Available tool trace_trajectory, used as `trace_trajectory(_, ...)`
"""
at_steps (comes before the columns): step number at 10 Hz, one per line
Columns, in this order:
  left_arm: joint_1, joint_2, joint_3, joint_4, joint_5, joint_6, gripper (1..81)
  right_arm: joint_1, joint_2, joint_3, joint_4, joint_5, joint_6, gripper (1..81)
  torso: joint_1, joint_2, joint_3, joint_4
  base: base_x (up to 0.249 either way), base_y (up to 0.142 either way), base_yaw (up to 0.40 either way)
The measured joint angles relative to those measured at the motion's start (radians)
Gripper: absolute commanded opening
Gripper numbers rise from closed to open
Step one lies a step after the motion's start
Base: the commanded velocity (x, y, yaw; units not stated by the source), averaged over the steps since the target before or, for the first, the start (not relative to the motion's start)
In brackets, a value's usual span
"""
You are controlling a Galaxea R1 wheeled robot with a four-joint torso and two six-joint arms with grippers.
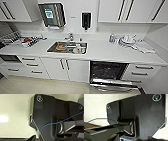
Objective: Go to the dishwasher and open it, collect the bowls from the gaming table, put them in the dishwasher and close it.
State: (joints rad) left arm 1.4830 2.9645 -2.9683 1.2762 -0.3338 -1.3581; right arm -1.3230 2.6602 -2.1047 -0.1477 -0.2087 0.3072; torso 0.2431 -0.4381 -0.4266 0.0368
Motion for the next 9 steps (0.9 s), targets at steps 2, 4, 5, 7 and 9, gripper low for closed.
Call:
trace_trajectory(2, 0.008, 0.011, -0.002, 0.000, 0.002, 0.000, 81.1, -0.014, 0.020, -0.036, 0.000, 0.003, 0.000, 81.1, -0.045, 0.069, 0.070, 0.000, 0.000, 0.000, 0.000)
trace_trajectory(4, 0.011, 0.021, -0.002, 0.000, 0.000, 0.000, 81.1, -0.021, 0.026, -0.045, -0.001, 0.005, 0.000, 81.1, -0.088, 0.131, 0.111, 0.000, 0.000, 0.000, 0.000)
trace_trajectory(5, 0.016, 0.020, -0.002, 0.000, 0.002, 0.001, 81.1, -0.025, 0.026, -0.045, -0.002, 0.003, 0.000, 81.1, -0.106, 0.159, 0.121, 0.000, 0.000, 0.000, 0.000)
trace_trajectory(7, 0.013, 0.021, -0.002, 0.000, 0.002, 0.001, 81.1, -0.026, 0.031, -0.052, -0.003, 0.006, 0.000, 81.1, -0.150, 0.228, 0.127, 0.000, 0.000, 0.000, 0.000)
trace_trajectory(9, 0.016, 0.025, -0.002, 0.000, 0.003, 0.001, 81.1, -0.032, 0.048, -0.076, -0.003, 0.007, 0.000, 81.1, -0.185, 0.283, 0.161, 0.000, 0.000, 0.000, 0.000)
